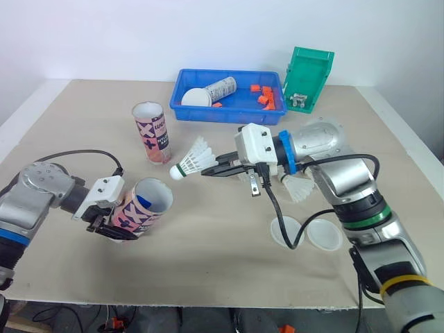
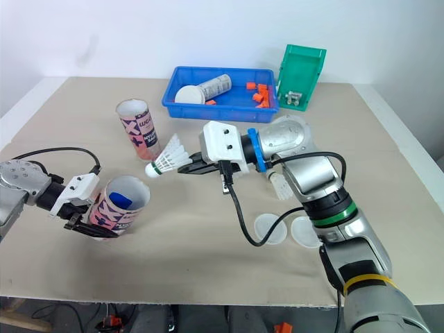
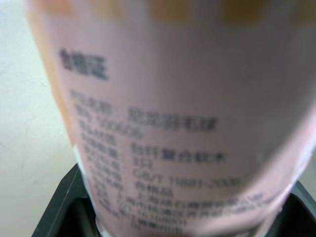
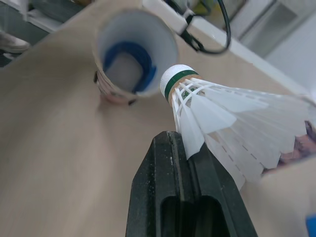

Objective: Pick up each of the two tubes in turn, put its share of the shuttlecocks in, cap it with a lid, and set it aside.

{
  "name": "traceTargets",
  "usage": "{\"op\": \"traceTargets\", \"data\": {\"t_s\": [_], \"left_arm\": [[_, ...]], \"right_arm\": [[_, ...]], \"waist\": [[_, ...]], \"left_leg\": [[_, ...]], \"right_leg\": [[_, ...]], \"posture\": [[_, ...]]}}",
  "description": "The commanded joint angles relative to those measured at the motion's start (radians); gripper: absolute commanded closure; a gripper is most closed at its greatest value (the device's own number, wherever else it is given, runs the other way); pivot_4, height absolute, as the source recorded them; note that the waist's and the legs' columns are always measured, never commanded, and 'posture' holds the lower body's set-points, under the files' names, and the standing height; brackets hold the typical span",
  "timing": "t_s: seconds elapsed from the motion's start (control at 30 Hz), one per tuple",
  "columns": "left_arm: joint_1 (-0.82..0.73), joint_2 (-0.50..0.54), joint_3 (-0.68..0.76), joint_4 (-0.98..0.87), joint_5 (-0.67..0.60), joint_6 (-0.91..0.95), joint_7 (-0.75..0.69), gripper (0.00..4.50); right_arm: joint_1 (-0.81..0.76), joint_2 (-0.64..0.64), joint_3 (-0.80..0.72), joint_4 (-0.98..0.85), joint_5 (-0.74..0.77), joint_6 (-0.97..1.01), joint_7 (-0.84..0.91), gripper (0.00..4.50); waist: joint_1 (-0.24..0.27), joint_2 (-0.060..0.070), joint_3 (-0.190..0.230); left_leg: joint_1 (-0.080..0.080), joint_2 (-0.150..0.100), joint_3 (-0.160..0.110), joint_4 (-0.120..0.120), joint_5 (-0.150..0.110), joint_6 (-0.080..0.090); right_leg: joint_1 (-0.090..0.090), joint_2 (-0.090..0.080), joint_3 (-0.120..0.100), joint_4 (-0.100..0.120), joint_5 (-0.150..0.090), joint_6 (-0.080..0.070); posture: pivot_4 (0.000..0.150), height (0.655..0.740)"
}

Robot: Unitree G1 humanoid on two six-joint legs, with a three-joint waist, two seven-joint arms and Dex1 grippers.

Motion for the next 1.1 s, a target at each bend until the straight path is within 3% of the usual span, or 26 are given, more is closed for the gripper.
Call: {"op": "traceTargets", "data": {"t_s": [0.03,0.33,0.43,0.6,0.67,0.77,0.87,1.1], "left_arm": [[0.006,-0.015,-0.016,0.005,0.01,0.013,0.001,1.74],[-0.018,-0.031,-0.026,0.016,0.014,0.024,0.001,1.74],[-0.029,-0.037,-0.027,0.024,0.018,0.02,0.001,1.74],[-0.025,-0.041,-0.024,0.019,0.019,0.022,0.001,1.74],[-0.019,-0.041,-0.021,0.012,0.021,0.024,0.001,1.74],[-0.007,-0.045,-0.01,-0.003,0.024,0.027,0.001,1.74],[0.015,-0.041,0.007,-0.025,0.022,0.033,0.001,1.74],[0.08,-0.03,0.052,-0.059,0.025,0.036,0.001,1.74]], "right_arm": [[-0.039,0.017,0.003,-0.016,0.003,-0.038,0.054,4.43],[-0.096,0.1,0.062,0.068,-0.075,-0.09,0.088,4.43],[-0.13,0.145,0.106,0.109,-0.12,-0.073,0.081,3.66],[-0.153,0.168,0.034,0.073,0.01,0.043,0.137,1.22],[-0.163,0.162,-0.024,0.057,0.083,0.123,0.13,0.52],[-0.116,0.103,-0.123,0.007,0.171,0.214,0.114,0.52],[0.004,0.032,-0.192,-0.061,0.146,0.245,0.003,0.52],[0.466,0.007,-0.433,-0.451,0.17,0.548,-0.472,0.52]], "waist": [[0.001,0.0,0.0],[0.004,0.0,0.0],[0.004,0.001,0.0],[0.013,0.001,0.0],[0.016,0.001,0.0],[0.019,0.001,0.0],[0.022,-0.001,-0.001],[0.021,-0.001,-0.003]], "left_leg": [[0.0,0.0,0.0,0.0,0.0,0.0],[0.001,0.0,0.0,0.001,0.0,0.0],[0.001,0.0,0.0,0.001,0.0,0.0],[0.001,0.0,0.0,0.002,0.001,0.0],[0.0,0.0,0.0,0.002,0.001,0.0],[0.0,0.0,0.0,0.002,0.001,0.0],[0.0,0.0,0.0,0.001,0.001,0.0],[-0.001,0.0,-0.001,-0.002,-0.001,-0.002]], "right_leg": [[0.0,0.0,0.0,0.0,0.0,0.0],[0.0,0.0,0.0,0.002,0.001,0.0],[0.0,0.0,0.0,0.002,0.001,0.0],[0.0,0.0,0.0,0.003,0.001,0.0],[0.0,-0.001,0.0,0.003,0.001,0.0],[0.0,-0.001,0.0,0.003,0.001,0.0],[0.0,-0.001,-0.001,0.003,0.0,-0.001],[-0.002,0.0,-0.001,0.003,-0.003,-0.001]], "posture": [[0.15,0.7079],[0.15,0.7079],[0.15,0.7079],[0.15,0.7079],[0.15,0.7079],[0.15,0.7079],[0.15,0.7079],[0.15,0.7079]]}}
